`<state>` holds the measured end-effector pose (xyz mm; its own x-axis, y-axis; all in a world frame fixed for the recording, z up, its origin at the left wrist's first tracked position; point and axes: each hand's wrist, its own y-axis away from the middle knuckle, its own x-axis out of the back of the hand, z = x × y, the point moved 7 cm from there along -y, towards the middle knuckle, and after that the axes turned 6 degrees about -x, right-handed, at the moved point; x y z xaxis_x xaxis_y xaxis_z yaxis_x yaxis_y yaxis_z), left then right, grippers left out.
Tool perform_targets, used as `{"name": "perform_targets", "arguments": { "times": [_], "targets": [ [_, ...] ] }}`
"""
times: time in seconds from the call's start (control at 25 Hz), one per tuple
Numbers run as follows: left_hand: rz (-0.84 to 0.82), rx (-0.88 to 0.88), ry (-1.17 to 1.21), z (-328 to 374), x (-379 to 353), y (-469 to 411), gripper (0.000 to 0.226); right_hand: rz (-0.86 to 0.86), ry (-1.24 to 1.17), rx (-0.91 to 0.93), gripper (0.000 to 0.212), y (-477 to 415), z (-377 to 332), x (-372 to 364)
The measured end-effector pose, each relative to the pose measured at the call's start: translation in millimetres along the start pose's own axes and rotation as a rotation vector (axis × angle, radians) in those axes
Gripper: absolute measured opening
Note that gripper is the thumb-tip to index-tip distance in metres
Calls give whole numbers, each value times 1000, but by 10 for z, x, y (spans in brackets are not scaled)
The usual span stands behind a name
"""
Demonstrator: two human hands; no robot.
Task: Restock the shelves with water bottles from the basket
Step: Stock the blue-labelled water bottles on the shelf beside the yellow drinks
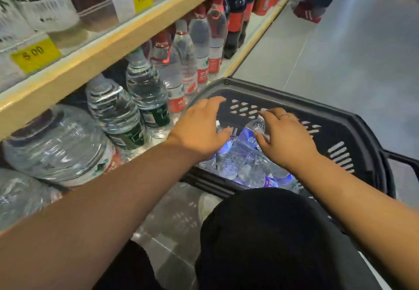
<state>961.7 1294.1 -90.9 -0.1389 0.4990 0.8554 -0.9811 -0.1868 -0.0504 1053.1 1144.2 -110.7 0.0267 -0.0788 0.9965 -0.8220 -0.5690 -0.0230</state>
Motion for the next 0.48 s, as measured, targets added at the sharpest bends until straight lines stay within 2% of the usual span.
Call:
{"name": "perform_targets", "arguments": {
  "times": [0.24,0.36,0.48],
  "targets": [
    [-262,135,89,-167,-1042,-640,78,-156,66,-185,56,-147,681,-516],
    [-366,179,97,-180,-1461,-841,84,-274,57,-247,66,-116,943,-793],
    [-406,209,138,-187,-1762,-951,77,-455,20,-307,85,-49,1173,-1105]
  ]
}}
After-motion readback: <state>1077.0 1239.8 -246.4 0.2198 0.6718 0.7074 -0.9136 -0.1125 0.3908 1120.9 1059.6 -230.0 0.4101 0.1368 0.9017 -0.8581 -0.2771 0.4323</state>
